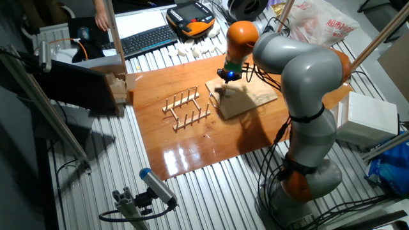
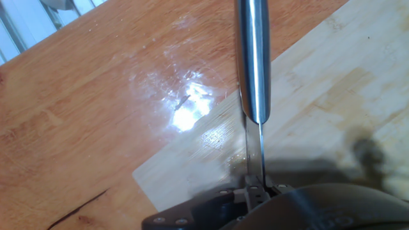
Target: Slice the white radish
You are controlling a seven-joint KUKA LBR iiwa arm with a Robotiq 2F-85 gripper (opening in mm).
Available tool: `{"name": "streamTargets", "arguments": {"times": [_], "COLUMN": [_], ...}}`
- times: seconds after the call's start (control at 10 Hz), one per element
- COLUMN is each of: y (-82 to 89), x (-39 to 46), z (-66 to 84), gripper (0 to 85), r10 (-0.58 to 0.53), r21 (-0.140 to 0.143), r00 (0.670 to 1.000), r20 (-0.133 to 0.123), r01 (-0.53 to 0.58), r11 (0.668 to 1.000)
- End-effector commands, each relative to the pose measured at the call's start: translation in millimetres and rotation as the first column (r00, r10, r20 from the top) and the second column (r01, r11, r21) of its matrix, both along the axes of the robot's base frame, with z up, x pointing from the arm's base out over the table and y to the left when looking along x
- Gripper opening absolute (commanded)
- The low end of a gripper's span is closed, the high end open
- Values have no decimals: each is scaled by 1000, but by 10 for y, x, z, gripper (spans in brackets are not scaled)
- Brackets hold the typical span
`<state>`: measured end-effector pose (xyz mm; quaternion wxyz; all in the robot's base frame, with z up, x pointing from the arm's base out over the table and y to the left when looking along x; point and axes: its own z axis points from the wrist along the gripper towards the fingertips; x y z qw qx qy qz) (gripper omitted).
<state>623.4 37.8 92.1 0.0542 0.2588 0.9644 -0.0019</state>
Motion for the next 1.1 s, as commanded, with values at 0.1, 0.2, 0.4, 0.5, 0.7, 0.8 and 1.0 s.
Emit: {"name": "streamTargets", "arguments": {"times": [0.1,0.2,0.4,0.5,0.7,0.8,1.0], "y": [9,18,-11,-51,-98,-90,-71], "x": [1,0,9,13,-19,-25,-14], "z": [-26,-46,88,240,422,412,301], "gripper": [0,0,0,0,0,0,0], "r10": [-4,-7,5,16,21,17,6], "r21": [2,2,12,39,22,24,24], "r00": [1000,1000,1000,999,998,998,999], "r20": [12,18,-14,-48,-59,-57,-33], "r01": [4,7,-4,-14,-20,-15,-5], "r11": [1000,1000,1000,999,1000,1000,1000]}}
